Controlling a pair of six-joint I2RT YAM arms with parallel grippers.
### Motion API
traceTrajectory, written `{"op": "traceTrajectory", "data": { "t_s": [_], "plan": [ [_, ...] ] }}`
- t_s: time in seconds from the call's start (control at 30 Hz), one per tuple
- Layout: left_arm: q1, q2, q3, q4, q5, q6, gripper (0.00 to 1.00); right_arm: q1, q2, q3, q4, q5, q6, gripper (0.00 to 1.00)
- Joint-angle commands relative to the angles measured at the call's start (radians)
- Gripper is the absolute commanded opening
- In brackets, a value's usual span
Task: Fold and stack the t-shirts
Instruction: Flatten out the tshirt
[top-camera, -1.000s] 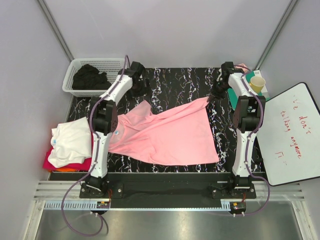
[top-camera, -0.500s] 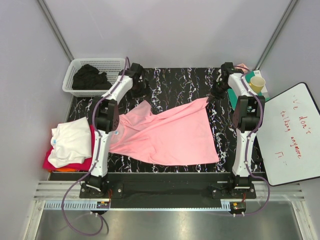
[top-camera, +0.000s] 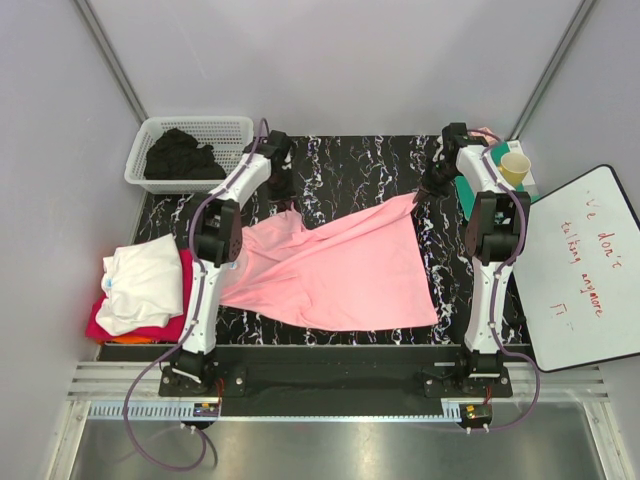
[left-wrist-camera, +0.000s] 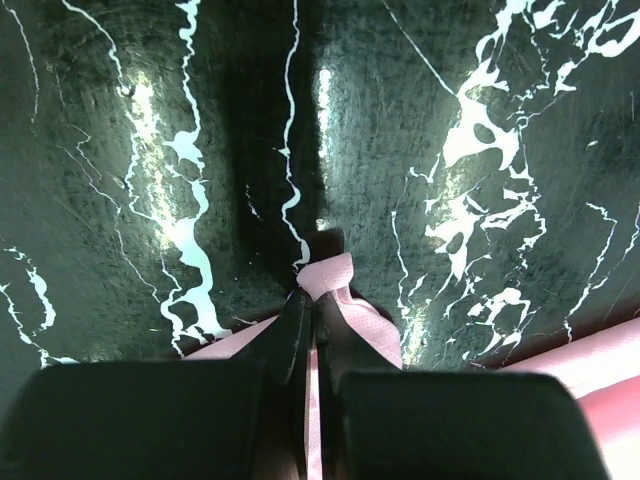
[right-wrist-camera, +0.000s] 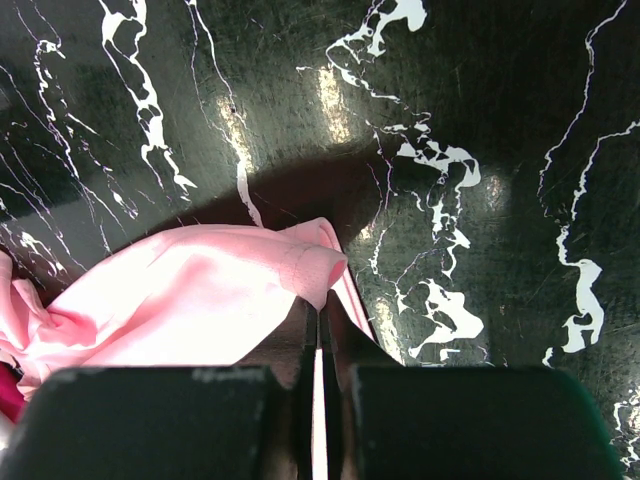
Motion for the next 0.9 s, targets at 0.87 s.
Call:
{"op": "traceTrajectory", "data": {
  "t_s": [0.87],
  "plan": [
    [0.041,-1.209,-0.443,0.008,-0.315,0.051,0.00,0.012,-1.092,-0.240,0.001,0.087,-0.042,0.00]
  ]
}}
